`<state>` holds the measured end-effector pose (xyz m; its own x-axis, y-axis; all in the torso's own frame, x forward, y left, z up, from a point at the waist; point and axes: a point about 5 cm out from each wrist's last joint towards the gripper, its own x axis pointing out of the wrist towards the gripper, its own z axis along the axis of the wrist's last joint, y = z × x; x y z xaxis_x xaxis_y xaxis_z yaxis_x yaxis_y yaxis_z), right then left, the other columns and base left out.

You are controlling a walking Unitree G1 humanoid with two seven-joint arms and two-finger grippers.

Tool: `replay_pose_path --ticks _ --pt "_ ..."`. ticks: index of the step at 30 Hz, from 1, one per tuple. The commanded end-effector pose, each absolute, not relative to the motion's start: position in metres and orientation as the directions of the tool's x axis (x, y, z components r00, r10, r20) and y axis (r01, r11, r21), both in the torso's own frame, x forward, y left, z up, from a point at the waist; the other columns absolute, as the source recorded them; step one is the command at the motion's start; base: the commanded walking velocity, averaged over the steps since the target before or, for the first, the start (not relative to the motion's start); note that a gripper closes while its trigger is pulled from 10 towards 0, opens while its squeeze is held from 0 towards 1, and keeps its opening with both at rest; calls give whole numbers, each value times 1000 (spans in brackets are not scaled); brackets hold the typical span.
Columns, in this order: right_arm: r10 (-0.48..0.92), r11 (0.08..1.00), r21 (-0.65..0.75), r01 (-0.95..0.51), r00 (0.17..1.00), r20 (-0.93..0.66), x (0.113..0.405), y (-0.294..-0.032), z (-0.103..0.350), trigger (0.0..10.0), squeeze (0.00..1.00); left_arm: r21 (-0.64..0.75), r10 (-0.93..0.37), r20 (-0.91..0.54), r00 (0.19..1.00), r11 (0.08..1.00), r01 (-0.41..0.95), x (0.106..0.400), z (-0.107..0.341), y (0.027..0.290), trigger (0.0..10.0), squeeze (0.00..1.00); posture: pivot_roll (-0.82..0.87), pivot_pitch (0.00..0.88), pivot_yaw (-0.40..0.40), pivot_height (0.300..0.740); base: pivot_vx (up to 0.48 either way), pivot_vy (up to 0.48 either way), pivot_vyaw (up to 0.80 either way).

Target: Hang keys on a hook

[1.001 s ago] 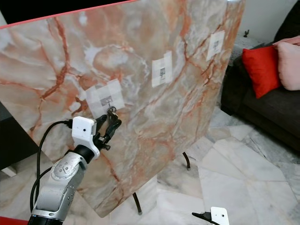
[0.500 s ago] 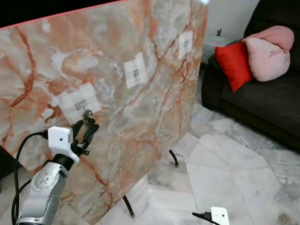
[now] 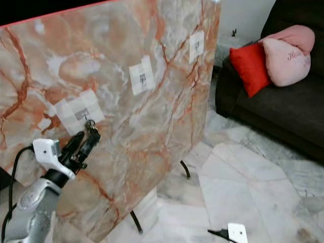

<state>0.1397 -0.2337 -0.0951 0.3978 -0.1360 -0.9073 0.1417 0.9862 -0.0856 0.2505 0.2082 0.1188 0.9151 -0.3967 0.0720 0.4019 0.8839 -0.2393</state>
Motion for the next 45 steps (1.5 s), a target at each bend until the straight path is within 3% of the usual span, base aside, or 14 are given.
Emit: replay_pose_path --ticks 1,3,10,16,25,29,34,39,42,45 --pt "-136 986 -87 139 399 -907 141 -234 -95 10000 0 -272 -433 32 901 864 425 245 115 213 10000 0 10 0 -36 740 0 0 0" --pt "-135 987 -86 138 399 -907 141 -234 -95 10000 0 -236 -556 -64 829 815 529 233 109 207 10000 0 9 0 -36 740 0 0 0" --pt "-136 987 -88 137 398 -907 140 -234 -95 10000 0 -276 -592 -74 802 785 554 227 113 209 10000 0 13 0 -40 740 0 0 0" --pt "-135 987 -87 136 398 -908 140 -234 -95 10000 0 -246 -585 -286 759 810 532 209 79 227 10000 0 12 0 -36 740 0 0 0" --pt "-133 987 -84 140 395 -909 140 -233 -95 10000 0 -120 -355 -641 680 922 368 174 -2 254 10000 0 14 0 -32 740 0 0 0" --pt "-133 987 -84 141 395 -909 140 -233 -95 10000 0 16 -88 -756 649 988 153 171 -38 267 10000 0 23 0 -37 740 0 0 0" --pt "-134 986 -82 147 394 -909 139 -232 -96 10000 0 92 87 -814 574 996 -21 164 -64 267 10000 0 2 0 -28 740 0 0 0" --pt "-135 985 -80 153 392 -910 139 -231 -96 10000 0 69 75 -848 524 997 -31 156 -78 253 10000 0 -15 0 -19 740 0 0 0" --pt "-137 985 -82 154 388 -911 138 -231 -97 10000 0 95 71 -893 444 995 32 144 -88 243 10000 0 -35 0 -10 740 0 0 0" --pt "-133 985 -80 153 384 -914 137 -231 -97 10000 0 94 71 -896 439 995 31 139 -92 237 10000 0 -39 0 -8 740 0 0 0"
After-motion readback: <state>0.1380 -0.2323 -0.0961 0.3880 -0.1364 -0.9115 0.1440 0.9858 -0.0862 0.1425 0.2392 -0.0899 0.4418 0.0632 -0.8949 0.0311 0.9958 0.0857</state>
